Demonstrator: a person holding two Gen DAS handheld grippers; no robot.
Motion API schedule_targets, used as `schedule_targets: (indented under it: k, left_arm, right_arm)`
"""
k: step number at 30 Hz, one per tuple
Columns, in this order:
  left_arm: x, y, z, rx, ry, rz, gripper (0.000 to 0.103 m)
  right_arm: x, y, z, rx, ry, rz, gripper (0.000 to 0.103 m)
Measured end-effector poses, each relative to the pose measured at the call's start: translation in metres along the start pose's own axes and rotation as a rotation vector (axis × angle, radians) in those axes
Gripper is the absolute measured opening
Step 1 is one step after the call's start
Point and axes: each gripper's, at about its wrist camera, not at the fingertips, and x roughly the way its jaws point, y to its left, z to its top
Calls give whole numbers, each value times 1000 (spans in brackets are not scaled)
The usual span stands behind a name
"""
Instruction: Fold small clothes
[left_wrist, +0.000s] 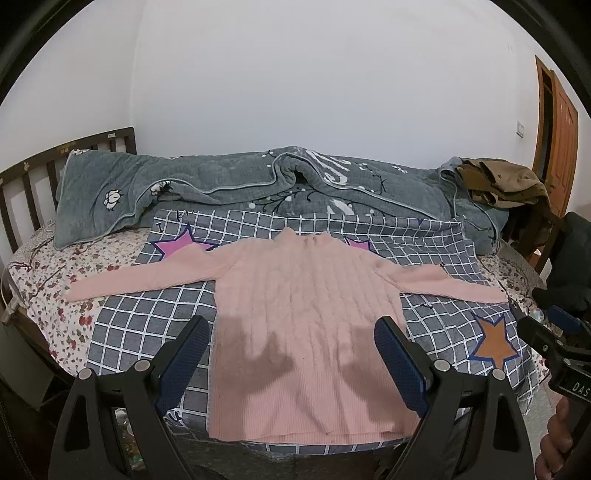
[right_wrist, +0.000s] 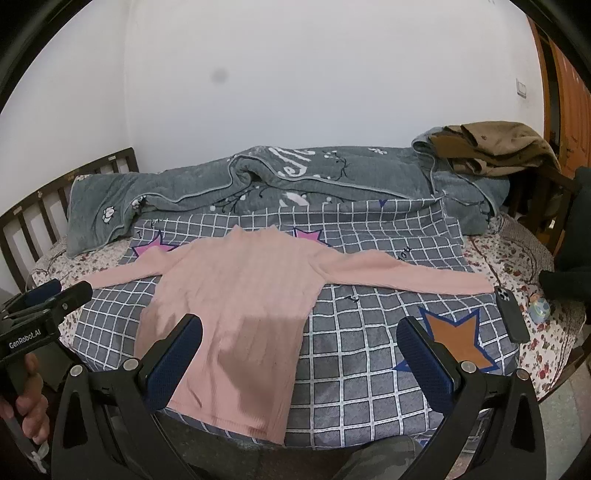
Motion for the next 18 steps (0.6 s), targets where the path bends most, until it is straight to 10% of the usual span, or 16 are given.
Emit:
schedule_targets:
  k: [18]
  left_arm:
    - [0, 1, -1, -15, -9, -8, 91]
  right_arm:
    - [-6, 1, -1, -24, -12, -17, 103]
